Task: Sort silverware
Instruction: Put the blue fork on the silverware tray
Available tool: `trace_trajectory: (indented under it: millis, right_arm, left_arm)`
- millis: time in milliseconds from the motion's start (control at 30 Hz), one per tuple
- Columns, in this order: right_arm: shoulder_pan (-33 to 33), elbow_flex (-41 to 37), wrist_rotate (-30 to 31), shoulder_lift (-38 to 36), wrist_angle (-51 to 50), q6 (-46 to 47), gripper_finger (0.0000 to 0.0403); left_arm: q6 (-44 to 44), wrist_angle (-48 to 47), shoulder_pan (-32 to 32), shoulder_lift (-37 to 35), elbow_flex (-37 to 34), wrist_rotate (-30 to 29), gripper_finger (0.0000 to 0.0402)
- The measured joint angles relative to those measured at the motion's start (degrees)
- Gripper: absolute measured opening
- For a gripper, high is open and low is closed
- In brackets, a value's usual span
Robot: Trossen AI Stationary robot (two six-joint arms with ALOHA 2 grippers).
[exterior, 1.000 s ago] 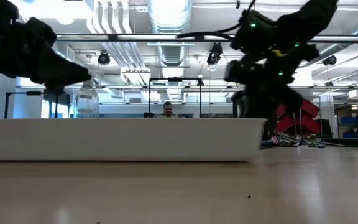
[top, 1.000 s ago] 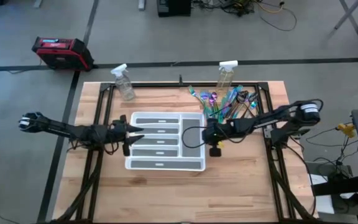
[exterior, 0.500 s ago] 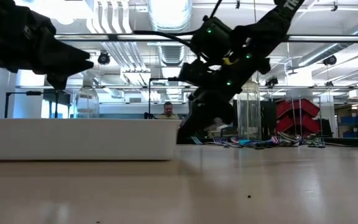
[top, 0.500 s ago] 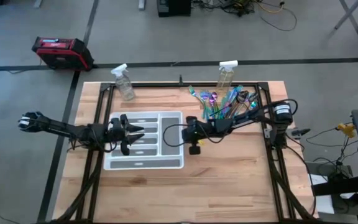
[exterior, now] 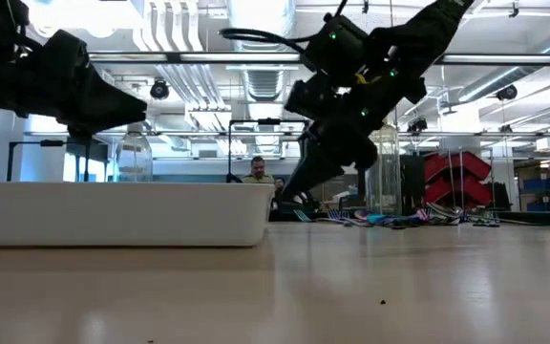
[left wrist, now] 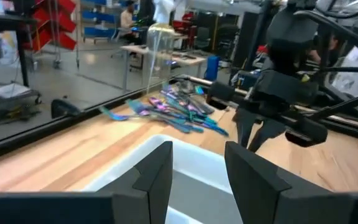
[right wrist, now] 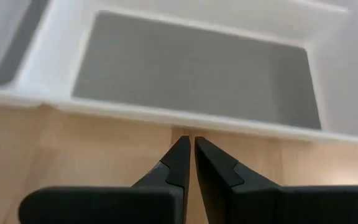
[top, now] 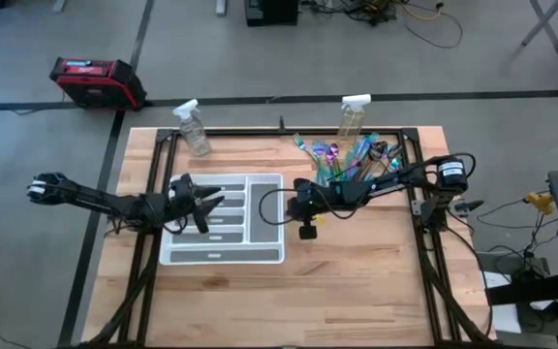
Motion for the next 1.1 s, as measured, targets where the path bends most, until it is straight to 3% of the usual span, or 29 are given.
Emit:
trace_trajectory:
  millis: [200,433,667,967,1100]
  right_arm:
    - [-1.2,-4.56,1.65,-10.11,-3.93,-0.69,0.0013]
    - [-6.94,-14.93,8.76,-18.61,-5.13,5.27,0.0013]
    - [-12.75,-20.73,10.34,-18.99,-0.65,12.29,0.0014]
    - [-13.23,-22.09,16.05,-15.96,-0.31,13.54,0.0014]
    - [-13.27,-22.28,15.91,-15.98,10.53,12.91,0.0014]
  left_arm:
    - [-5.54,0.54,0.0,4.42,0.0,0.04,0.0133]
    - [-9.49,3.64,0.0,11.31,0.01,-3.29,0.0133]
    - [-7.06,18.53,0.0,20.08,0.6,-4.06,0.0132]
    - [-7.31,19.47,-0.02,35.62,9.85,-4.04,0.0132]
    - [-6.48,19.42,-0.02,43.9,15.36,-4.14,0.0132]
